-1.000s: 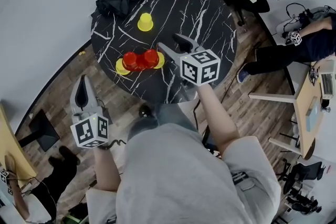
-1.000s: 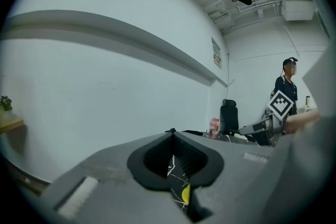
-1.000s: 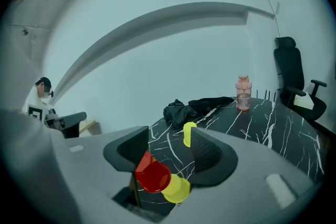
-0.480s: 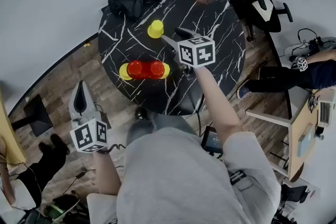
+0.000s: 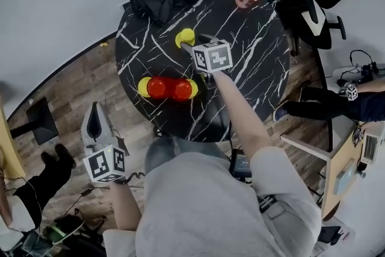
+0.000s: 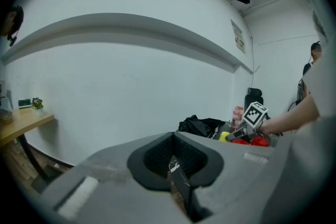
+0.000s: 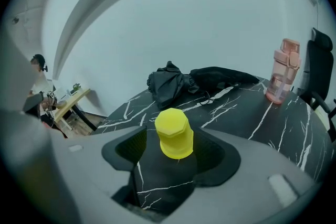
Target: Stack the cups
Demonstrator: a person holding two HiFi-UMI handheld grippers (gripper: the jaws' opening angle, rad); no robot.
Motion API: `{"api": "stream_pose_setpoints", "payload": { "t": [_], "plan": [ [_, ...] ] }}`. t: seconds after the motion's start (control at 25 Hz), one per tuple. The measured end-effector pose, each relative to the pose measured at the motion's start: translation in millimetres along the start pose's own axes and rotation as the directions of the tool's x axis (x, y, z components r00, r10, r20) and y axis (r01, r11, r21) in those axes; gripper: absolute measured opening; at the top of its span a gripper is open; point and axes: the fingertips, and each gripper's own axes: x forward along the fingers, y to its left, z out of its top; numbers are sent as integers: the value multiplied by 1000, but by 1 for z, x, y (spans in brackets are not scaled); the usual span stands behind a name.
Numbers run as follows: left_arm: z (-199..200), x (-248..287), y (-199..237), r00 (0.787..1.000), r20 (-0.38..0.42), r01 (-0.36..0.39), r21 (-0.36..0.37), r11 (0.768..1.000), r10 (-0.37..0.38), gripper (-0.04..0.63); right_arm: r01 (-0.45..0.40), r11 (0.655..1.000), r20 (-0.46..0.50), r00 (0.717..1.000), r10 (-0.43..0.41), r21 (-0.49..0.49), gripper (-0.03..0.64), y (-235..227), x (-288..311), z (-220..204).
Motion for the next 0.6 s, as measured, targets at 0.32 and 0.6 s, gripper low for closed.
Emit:
{"api": "stream_pose_setpoints", "payload": {
  "t": [0.32, 0.6],
  "plan": [
    [-4, 0, 4, 1000, -21, -6, 10, 1000, 7, 6, 54, 998, 43, 998, -52, -40, 209, -2, 2, 8],
    [8, 12, -18, 996, 17, 88, 46, 995, -88, 6, 45, 999, 139, 989, -42, -18, 207, 10, -40, 20]
  ]
}}
